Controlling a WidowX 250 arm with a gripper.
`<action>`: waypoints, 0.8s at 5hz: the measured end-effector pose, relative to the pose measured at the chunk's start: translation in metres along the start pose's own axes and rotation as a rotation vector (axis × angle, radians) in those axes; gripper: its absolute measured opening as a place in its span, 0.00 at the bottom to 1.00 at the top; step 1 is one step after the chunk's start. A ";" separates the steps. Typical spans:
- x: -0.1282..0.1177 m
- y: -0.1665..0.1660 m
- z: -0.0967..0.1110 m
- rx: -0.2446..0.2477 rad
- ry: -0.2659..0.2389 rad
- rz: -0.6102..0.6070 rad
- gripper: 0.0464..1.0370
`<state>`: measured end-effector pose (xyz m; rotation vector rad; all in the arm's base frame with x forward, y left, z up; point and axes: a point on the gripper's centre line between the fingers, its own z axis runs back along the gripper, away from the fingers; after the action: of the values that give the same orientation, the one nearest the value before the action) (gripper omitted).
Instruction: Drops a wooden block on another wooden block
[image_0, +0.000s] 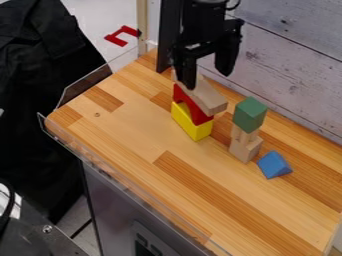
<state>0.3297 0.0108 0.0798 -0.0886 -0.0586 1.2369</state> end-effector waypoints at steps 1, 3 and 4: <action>0.000 0.004 -0.012 0.040 0.023 0.012 0.96; 0.002 0.008 -0.025 0.092 0.048 0.042 0.87; 0.003 0.010 -0.029 0.111 0.056 0.036 0.58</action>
<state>0.3240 0.0156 0.0503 -0.0277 0.0611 1.2706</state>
